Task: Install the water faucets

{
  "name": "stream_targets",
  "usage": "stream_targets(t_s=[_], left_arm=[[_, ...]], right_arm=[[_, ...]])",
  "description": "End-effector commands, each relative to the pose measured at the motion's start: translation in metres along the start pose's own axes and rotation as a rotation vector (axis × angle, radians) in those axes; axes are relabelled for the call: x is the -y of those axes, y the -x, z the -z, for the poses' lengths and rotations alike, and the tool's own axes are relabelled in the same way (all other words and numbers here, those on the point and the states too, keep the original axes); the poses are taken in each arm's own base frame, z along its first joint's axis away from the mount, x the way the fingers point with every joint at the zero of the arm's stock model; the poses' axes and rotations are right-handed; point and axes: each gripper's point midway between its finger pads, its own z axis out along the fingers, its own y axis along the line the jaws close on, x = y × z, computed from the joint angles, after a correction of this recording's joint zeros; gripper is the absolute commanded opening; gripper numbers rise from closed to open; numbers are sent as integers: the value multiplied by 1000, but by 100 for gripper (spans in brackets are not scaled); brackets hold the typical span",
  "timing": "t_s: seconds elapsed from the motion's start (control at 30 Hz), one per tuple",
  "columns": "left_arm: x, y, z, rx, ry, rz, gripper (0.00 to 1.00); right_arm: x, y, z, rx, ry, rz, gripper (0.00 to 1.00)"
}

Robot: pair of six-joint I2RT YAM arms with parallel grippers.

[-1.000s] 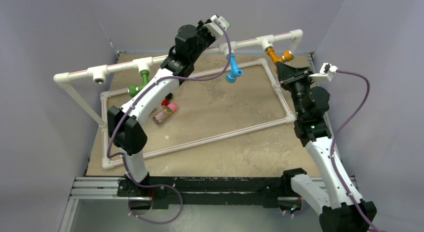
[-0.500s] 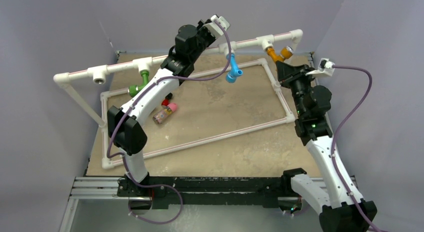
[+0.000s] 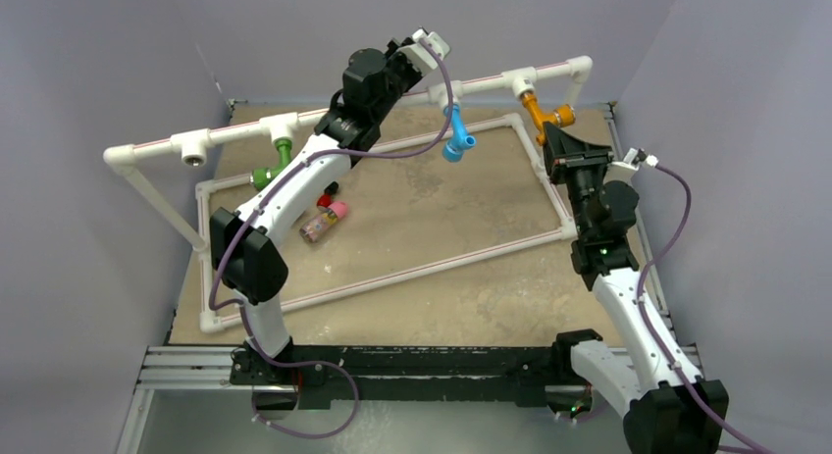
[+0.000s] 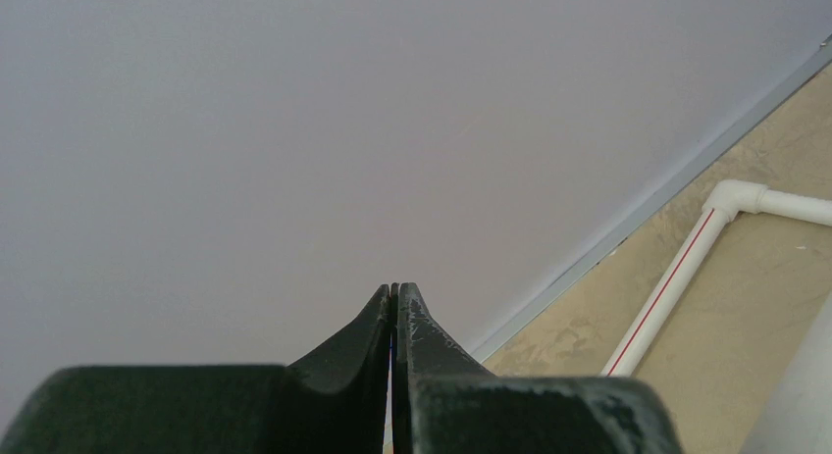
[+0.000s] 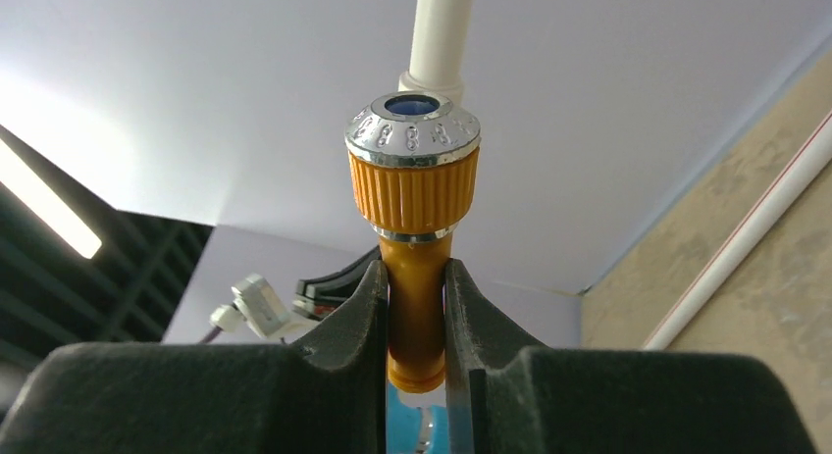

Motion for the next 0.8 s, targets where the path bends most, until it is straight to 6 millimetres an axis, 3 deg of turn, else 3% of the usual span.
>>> stream_targets(t_s=[0.0, 0.2, 0.43, 0.77], left_arm=[[117, -5, 25, -31, -415, 65, 0], [118, -4, 27, -31, -415, 62, 0], [117, -4, 27, -31, -414, 60, 0], [118, -6, 27, -35, -414, 54, 0]], right_arm=[[-27, -13, -5, -78, 73, -260, 0], [-29, -12, -5, -77, 76, -277, 1], [-33, -10, -10, -62, 76, -217, 19], [-33, -7, -26, -42, 67, -158, 25]])
